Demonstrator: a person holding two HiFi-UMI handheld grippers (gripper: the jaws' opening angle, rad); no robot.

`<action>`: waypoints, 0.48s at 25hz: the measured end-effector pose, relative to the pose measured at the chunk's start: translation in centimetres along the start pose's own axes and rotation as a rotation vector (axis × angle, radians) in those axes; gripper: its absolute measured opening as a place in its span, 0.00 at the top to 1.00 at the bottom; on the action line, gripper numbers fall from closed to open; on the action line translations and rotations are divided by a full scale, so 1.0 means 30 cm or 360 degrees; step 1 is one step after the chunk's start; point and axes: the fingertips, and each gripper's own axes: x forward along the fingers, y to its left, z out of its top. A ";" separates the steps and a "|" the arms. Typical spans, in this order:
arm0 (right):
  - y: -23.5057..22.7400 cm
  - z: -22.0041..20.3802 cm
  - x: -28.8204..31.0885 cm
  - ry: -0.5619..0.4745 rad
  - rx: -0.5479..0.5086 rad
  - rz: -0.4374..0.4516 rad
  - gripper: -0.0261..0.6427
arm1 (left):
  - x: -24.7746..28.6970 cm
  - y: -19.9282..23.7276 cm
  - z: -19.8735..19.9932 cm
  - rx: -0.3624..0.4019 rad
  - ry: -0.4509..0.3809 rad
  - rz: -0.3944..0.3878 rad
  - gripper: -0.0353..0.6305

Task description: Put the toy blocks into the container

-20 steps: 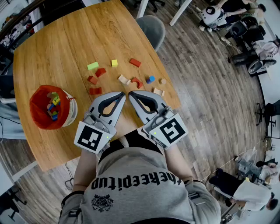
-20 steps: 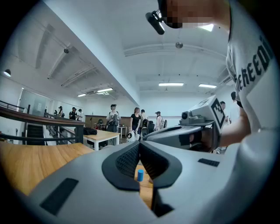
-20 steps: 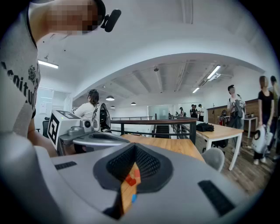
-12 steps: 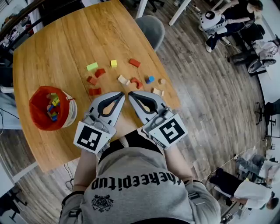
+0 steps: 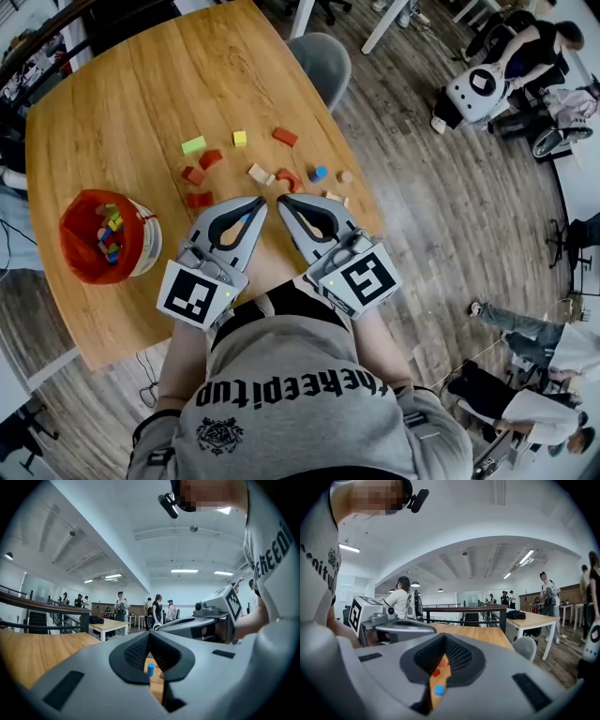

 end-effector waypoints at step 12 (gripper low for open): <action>-0.275 -0.115 -0.039 0.0137 0.0061 -0.0178 0.94 | 0.086 0.004 -0.017 -0.0013 0.0048 0.0061 0.92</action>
